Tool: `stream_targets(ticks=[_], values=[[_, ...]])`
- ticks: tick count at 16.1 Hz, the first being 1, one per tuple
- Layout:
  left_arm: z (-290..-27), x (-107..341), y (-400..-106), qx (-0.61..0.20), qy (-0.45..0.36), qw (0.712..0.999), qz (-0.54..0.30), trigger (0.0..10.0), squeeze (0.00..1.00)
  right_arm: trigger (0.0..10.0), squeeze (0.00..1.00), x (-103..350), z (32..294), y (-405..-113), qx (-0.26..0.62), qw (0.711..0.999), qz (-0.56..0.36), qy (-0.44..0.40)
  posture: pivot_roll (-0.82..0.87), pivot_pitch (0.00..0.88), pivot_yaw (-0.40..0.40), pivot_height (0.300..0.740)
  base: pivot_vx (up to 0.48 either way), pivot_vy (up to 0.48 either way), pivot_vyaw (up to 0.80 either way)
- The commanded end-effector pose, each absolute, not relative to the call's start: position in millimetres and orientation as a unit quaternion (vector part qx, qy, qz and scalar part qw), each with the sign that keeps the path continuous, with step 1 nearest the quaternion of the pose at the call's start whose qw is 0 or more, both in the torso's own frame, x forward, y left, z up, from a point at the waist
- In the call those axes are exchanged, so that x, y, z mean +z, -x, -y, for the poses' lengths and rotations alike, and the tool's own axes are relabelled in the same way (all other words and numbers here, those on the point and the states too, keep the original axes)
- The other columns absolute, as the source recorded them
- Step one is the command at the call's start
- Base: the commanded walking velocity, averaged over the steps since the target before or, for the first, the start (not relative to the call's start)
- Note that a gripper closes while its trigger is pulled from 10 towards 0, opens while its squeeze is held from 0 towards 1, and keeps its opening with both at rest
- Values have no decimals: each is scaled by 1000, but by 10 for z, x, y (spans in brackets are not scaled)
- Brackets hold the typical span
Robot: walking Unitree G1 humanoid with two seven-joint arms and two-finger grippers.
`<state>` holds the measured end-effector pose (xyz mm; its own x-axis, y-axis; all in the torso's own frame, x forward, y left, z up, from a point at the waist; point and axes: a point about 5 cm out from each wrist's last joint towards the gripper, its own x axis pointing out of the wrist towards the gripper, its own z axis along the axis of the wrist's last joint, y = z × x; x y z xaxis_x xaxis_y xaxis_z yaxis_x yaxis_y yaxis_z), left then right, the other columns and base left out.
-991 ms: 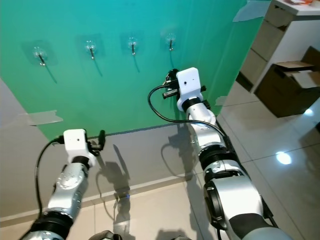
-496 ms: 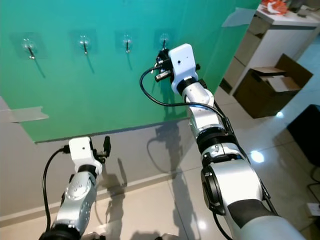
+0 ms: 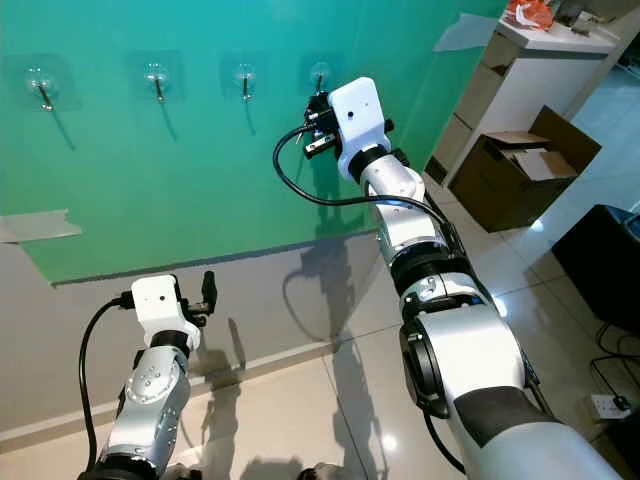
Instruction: Hang keys on a hook
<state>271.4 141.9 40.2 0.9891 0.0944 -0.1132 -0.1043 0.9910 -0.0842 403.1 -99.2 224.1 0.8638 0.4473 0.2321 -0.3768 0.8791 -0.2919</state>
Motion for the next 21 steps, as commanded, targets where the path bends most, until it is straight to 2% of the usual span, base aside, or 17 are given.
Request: stream_targets(ticks=[1,6,14,19,21], values=[[-1342,410,-2707,39,44,997,-57,10000,0,0,0,2510,1100,-4078,181,958,184,121,-63,20,-146,740,0,0,0],[-1318,462,-2833,15,25,998,-55,10000,0,0,0,1981,1207,-4006,163,977,103,96,-55,0,-93,740,0,0,0],[-1382,517,-2965,-18,8,998,-55,10000,0,0,0,1854,1333,-3940,122,983,106,92,-61,0,-21,740,0,0,0],[-1360,521,-3002,-35,0,998,-58,10000,0,0,0,1612,1440,-3883,103,988,59,104,-67,0,0,740,0,0,0],[-1357,532,-3028,-42,-2,997,-57,10000,0,0,0,1572,1466,-3872,93,990,49,96,-71,0,12,740,0,0,800]])
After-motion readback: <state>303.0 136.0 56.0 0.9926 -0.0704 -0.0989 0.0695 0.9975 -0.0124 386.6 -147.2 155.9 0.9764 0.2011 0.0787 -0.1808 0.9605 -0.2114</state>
